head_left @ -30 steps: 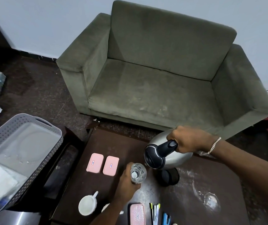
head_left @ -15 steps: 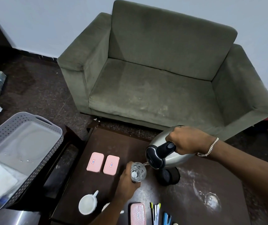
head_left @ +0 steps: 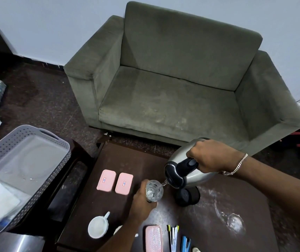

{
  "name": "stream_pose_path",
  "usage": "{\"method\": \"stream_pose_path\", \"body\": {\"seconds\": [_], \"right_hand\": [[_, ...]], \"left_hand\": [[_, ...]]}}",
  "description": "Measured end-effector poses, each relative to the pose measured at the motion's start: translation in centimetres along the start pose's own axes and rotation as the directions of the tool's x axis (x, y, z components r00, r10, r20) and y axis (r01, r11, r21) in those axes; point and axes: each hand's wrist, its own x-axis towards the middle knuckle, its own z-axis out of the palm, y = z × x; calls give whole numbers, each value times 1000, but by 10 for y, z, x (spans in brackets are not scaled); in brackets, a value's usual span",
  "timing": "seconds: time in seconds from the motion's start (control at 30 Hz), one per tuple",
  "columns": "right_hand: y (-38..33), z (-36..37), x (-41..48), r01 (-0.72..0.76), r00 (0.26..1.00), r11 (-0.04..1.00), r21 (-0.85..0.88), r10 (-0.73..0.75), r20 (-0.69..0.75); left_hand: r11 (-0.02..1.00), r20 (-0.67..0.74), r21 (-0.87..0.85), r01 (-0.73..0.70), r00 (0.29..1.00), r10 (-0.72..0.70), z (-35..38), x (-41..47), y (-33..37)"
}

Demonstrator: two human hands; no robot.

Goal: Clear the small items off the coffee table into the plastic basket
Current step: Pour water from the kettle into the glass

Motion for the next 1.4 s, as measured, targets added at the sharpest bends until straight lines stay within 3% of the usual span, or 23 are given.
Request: {"method": "stream_pose_path", "body": {"seconds": [0.63,1.4], "right_hand": [[-4,-24,-14,20,991,994,-110,-34,-128],[-3,-28,-19,-34,999,993,-112,35,2]], "left_hand": [[999,22,-47,24,999,-23,0,0,1],[999,35,-40,23,999,-22,-2,0,1]]}}
